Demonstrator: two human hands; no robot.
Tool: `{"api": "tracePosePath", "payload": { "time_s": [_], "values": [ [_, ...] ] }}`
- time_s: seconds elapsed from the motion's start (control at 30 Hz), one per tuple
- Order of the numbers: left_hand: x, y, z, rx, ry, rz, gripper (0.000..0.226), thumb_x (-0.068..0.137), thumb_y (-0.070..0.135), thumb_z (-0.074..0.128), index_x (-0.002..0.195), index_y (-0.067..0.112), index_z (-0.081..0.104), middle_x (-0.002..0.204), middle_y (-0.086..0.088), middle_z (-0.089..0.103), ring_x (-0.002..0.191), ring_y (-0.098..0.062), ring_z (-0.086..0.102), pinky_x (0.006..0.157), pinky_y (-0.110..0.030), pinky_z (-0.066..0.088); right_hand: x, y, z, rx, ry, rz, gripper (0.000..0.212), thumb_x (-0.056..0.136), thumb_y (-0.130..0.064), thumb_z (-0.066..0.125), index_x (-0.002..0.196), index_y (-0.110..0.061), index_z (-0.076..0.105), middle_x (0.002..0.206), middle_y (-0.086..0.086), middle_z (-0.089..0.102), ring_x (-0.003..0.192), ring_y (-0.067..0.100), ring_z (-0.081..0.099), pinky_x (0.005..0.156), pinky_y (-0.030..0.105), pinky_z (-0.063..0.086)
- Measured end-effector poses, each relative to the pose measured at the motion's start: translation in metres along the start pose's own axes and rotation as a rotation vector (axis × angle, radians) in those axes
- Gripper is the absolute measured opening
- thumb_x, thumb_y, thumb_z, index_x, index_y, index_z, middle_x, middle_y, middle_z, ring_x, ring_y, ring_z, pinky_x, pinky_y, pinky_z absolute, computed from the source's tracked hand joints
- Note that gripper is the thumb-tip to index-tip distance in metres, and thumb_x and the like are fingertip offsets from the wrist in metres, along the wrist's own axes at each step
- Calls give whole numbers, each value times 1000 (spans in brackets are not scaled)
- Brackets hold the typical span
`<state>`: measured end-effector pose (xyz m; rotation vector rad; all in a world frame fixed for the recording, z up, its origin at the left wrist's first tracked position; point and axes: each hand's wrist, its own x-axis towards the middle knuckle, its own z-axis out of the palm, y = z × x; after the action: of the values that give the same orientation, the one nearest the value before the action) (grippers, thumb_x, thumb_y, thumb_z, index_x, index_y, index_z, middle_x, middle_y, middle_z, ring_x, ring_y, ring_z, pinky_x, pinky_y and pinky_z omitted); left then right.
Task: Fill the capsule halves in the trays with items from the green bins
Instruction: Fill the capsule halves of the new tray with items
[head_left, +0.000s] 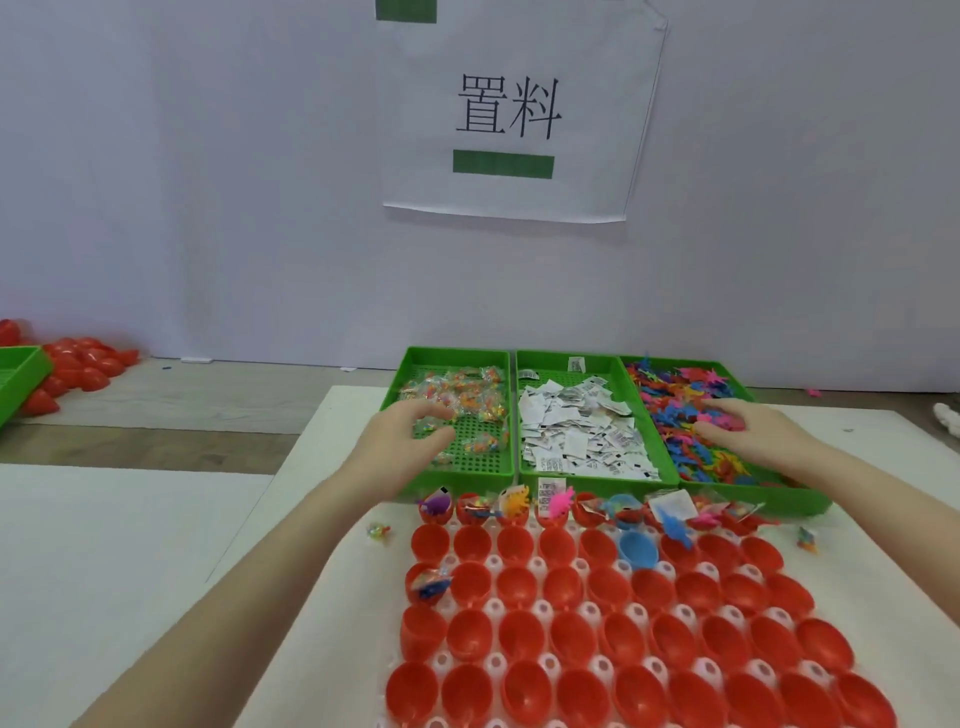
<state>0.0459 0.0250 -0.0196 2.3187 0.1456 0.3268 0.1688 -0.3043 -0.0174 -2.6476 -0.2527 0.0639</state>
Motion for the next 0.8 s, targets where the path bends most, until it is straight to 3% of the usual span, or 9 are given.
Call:
{"api": "tracePosePath", "payload": {
  "time_s": [0.1, 0.2, 0.3, 0.37, 0.43, 0.53, 0.63, 0.7, 0.8],
  "values": [
    [42, -8, 11, 277, -103, 72, 43, 95, 30, 49, 135, 16, 45, 148, -3, 35, 135, -17, 32, 107, -29, 27, 9, 14, 11, 0, -157, 8, 68, 88, -43, 55, 146, -20, 27, 152, 3, 28, 136, 20, 32, 110, 31, 24],
    [77, -19, 18, 516, -178, 90, 64, 92, 50, 45, 146, 23, 25, 157, -4, 11, 143, -21, 13, 113, -38, 19, 16, 18, 25, -114, -219, 10, 76, 85, -56, 51, 148, -31, 16, 157, -3, 8, 144, 21, 10, 116, 40, 10],
    [100, -28, 30, 636, -266, 41, 77, 86, 65, 40, 149, 32, 9, 158, -5, -2, 144, -29, 0, 115, -44, 11, 21, 23, 29, -248, -213, 4, 70, 86, -61, 45, 146, -36, 19, 157, -7, 4, 144, 23, 3, 115, 43, 6],
    [106, -33, 42, 696, -313, -13, 79, 83, 72, 35, 148, 38, 4, 158, -4, -4, 144, -34, 1, 115, -48, 9, 23, 26, 28, -250, -187, -47, 66, 85, -61, 47, 143, -35, 30, 156, -6, 15, 143, 22, 12, 116, 43, 11],
    [106, -35, 54, 737, -287, -44, 79, 82, 75, 32, 147, 37, 9, 158, -3, 5, 142, -35, 10, 113, -50, 11, 22, 27, 27, -199, -115, -92, 61, 82, -58, 54, 136, -32, 44, 149, -7, 33, 139, 19, 25, 114, 42, 20],
    [104, -30, 58, 775, -175, 44, 68, 85, 68, 38, 141, 31, 29, 147, -2, 34, 133, -28, 33, 107, -48, 27, 20, 26, 27, -139, -25, -137, 51, 79, -53, 62, 124, -28, 58, 136, -9, 51, 130, 15, 40, 109, 36, 30],
    [97, -26, 47, 607, -213, 171, 45, 87, 53, 50, 119, 22, 52, 121, 0, 56, 103, -14, 51, 91, -33, 45, 18, 24, 27, -163, 52, -114, 36, 83, -49, 60, 113, -30, 65, 125, -12, 59, 120, 10, 49, 103, 35, 35],
    [88, -26, 39, 513, -260, 207, 30, 90, 43, 51, 106, 19, 57, 108, 3, 61, 92, -10, 54, 84, -26, 47, 15, 25, 25, -204, 105, -84, 24, 88, -48, 54, 104, -35, 67, 119, -16, 61, 117, 9, 49, 100, 36, 31],
    [76, -28, 31, 421, -202, 224, 31, 96, 32, 44, 118, 15, 57, 119, -1, 57, 103, -11, 53, 91, -20, 40, 11, 26, 24, -218, 176, -74, 17, 88, -44, 56, 91, -35, 70, 115, -17, 62, 118, 9, 47, 94, 35, 27]
  ]
}}
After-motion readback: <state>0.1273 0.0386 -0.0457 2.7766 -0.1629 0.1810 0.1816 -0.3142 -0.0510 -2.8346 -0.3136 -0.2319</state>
